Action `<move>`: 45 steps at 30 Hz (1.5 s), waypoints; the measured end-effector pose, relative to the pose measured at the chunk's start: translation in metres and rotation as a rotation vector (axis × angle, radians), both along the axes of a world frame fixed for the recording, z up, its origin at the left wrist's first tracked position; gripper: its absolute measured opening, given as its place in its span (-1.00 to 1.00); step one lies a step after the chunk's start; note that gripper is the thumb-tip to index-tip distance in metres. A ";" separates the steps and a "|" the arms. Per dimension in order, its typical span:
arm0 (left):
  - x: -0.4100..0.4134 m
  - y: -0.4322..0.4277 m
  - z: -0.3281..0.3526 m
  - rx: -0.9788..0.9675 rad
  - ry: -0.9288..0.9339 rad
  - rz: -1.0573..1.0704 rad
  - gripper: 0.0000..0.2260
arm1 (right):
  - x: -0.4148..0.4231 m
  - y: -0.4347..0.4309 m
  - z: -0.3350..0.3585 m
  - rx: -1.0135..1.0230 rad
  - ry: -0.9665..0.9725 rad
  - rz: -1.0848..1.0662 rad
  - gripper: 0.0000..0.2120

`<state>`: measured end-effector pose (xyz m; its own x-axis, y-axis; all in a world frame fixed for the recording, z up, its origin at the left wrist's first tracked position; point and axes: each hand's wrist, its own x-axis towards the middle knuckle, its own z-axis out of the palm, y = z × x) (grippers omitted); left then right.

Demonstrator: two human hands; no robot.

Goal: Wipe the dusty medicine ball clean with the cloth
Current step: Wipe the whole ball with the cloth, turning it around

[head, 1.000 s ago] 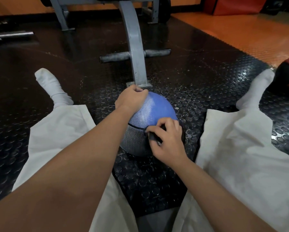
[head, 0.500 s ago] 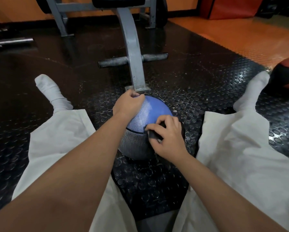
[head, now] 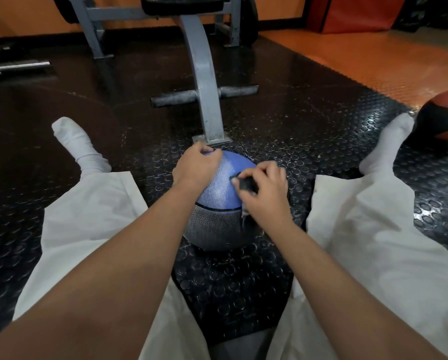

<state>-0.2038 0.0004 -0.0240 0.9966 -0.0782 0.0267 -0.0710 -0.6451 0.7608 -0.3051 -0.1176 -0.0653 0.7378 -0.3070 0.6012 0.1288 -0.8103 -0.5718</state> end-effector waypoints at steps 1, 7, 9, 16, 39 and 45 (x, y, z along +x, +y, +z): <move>0.000 0.000 0.000 -0.001 -0.002 0.004 -0.85 | 0.006 -0.002 0.004 0.022 0.012 -0.027 -0.78; 0.005 0.004 0.001 -0.016 0.025 0.011 -0.88 | -0.023 0.021 -0.024 -0.058 -0.119 0.144 -0.86; 0.004 0.005 0.001 -0.019 0.021 0.008 -0.88 | -0.029 0.019 -0.028 -0.112 -0.132 0.206 -0.87; 0.001 0.004 0.001 -0.015 0.010 0.045 -0.87 | 0.019 0.008 0.012 0.116 0.019 -0.003 -0.88; 0.000 0.004 -0.001 -0.037 0.018 0.017 -0.86 | -0.005 0.009 0.010 0.111 0.038 0.116 -0.83; -0.006 0.002 -0.001 -0.035 -0.011 0.067 -0.85 | 0.035 -0.001 0.041 0.182 0.282 -0.032 -0.77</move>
<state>-0.2098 0.0021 -0.0251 0.9992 -0.0105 0.0393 -0.0373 -0.6219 0.7822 -0.2698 -0.1183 -0.0247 0.8556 -0.4159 0.3082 -0.0787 -0.6929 -0.7167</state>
